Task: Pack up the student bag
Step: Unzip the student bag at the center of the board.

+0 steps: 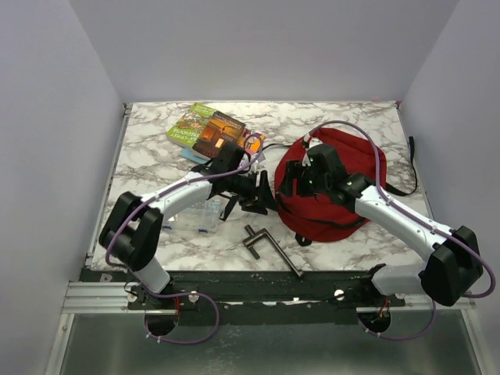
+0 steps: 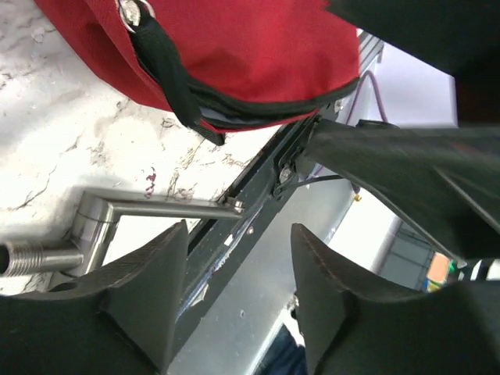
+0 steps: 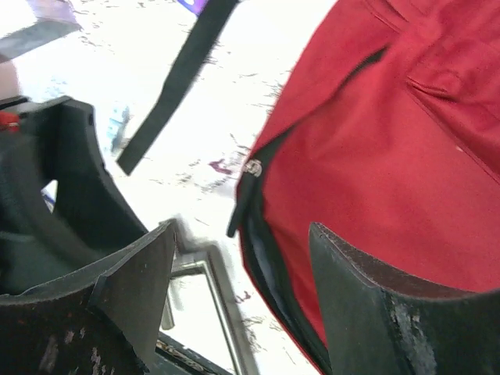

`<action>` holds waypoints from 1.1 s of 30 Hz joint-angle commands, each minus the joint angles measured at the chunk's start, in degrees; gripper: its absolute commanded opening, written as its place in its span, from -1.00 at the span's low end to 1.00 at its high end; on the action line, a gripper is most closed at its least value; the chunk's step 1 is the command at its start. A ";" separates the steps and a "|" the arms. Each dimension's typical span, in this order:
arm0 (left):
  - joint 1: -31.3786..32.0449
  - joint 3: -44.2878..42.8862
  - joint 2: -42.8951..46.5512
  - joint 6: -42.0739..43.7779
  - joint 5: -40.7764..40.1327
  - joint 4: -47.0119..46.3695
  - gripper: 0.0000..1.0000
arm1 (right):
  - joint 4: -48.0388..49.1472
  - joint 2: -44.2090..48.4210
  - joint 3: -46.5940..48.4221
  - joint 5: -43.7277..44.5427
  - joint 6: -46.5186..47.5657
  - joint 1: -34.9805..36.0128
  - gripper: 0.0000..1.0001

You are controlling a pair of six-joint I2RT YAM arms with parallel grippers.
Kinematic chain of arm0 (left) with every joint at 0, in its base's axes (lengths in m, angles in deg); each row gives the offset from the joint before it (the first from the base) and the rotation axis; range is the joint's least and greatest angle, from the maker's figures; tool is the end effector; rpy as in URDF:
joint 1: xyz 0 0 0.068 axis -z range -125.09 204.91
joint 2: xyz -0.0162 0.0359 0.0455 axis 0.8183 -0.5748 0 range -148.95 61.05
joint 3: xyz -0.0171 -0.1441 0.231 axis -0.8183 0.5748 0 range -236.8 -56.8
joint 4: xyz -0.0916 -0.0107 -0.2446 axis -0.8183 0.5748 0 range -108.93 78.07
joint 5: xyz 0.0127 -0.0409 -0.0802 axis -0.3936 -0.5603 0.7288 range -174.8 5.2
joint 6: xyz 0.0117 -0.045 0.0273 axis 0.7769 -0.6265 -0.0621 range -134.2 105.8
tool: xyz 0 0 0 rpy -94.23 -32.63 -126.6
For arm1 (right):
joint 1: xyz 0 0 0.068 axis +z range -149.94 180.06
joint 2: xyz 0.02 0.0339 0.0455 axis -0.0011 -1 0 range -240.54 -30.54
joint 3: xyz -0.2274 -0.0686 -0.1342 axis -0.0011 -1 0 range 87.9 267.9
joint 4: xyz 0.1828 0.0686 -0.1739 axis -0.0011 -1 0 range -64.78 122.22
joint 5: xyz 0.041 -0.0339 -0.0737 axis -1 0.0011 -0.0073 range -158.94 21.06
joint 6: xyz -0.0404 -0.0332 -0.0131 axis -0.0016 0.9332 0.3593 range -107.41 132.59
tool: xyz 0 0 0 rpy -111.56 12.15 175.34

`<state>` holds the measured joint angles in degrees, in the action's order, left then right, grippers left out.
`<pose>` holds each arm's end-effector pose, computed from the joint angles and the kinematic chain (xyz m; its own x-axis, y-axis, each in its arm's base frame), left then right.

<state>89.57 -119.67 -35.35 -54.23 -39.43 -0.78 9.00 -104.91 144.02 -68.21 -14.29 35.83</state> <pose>0.2720 -0.2189 0.2128 -0.9846 0.1313 -0.1157 0.1687 0.5374 -0.8263 0.2294 0.1647 0.2755 -0.7400 0.0240 -0.6721 -0.2714 0.9037 0.3311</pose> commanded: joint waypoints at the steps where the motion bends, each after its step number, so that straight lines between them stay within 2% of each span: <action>1: -2.88 5.12 11.76 2.26 -5.00 -0.81 0.22 | 3.77 -3.95 3.73 -8.05 -1.23 -0.27 0.43; 5: -4.84 8.79 17.18 3.81 -9.94 1.79 0.30 | -5.90 -10.74 8.44 -7.13 -12.02 -0.27 0.21; 9: -5.98 11.94 19.63 1.36 -9.04 -1.99 0.30 | -1.67 -11.31 4.03 -7.09 -19.04 -0.35 0.01; 13: -6.71 11.72 19.14 -0.90 -6.45 -4.61 0.26 | -1.37 -13.58 4.47 -7.12 -20.99 -0.35 -0.10; 18: -5.89 12.80 16.55 -5.77 -1.67 -11.03 0.22 | -1.34 -15.73 4.43 -7.25 -21.59 -0.35 -0.12; 20: -5.10 13.98 15.72 -7.74 -1.59 -13.63 0.20 | -1.30 -16.54 4.61 -7.73 -21.64 -0.35 -0.24; 23: -3.90 17.30 15.32 -12.29 -2.12 -20.31 0.06 | 0.21 -16.09 4.12 -7.84 -22.60 -0.33 -0.51; 28: -1.26 19.97 14.76 -15.78 -6.22 -24.81 -0.15 | 0.59 -16.79 3.46 -9.11 -24.09 -1.69 -0.64; 31: 0.42 21.27 14.97 -17.32 -9.64 -26.27 -0.26 | 3.97 -16.73 1.20 -13.63 -26.33 -3.36 -0.73; 33: 1.05 22.89 15.19 -19.39 -11.84 -28.41 -0.30 | 6.75 -16.69 -0.63 -16.36 -28.66 -4.40 -0.87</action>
<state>88.94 -99.17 -20.46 -68.90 -45.47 -21.98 10.95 -120.87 146.64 -78.22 -38.48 33.36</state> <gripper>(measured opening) 0.377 0.118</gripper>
